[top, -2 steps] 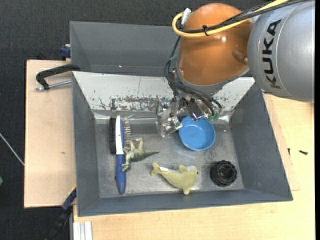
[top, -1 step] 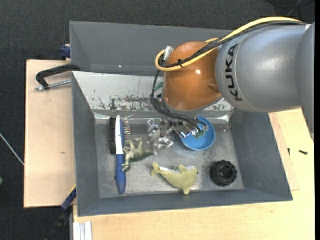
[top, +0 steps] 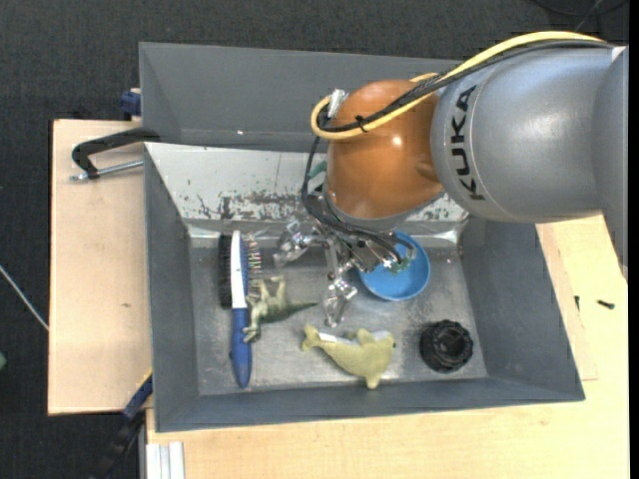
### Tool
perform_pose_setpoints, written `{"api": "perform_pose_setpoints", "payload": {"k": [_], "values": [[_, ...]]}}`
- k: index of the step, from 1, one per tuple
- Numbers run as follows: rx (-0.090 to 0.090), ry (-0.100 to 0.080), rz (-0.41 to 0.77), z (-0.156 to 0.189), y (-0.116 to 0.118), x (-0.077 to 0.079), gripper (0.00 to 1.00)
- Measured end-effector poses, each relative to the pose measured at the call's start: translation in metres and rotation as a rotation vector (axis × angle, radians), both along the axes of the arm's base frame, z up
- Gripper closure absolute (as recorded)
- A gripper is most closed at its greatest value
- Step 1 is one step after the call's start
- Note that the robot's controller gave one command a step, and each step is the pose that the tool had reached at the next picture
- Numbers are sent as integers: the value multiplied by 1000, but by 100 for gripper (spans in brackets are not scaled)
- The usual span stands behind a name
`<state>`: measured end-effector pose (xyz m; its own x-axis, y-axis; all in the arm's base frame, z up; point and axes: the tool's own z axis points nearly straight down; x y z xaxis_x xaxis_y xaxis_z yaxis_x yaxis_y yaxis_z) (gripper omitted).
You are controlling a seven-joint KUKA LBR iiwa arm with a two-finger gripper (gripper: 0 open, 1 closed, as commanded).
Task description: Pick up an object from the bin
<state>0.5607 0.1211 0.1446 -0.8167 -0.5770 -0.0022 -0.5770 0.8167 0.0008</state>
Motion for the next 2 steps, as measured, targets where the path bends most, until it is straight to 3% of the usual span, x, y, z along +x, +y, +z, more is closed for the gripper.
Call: {"api": "perform_pose_setpoints", "payload": {"k": [1, 2], "values": [[1, -3, 236, -69, 7, 3, 0], [1, -3, 235, -67, 7, 3, 100]]}}
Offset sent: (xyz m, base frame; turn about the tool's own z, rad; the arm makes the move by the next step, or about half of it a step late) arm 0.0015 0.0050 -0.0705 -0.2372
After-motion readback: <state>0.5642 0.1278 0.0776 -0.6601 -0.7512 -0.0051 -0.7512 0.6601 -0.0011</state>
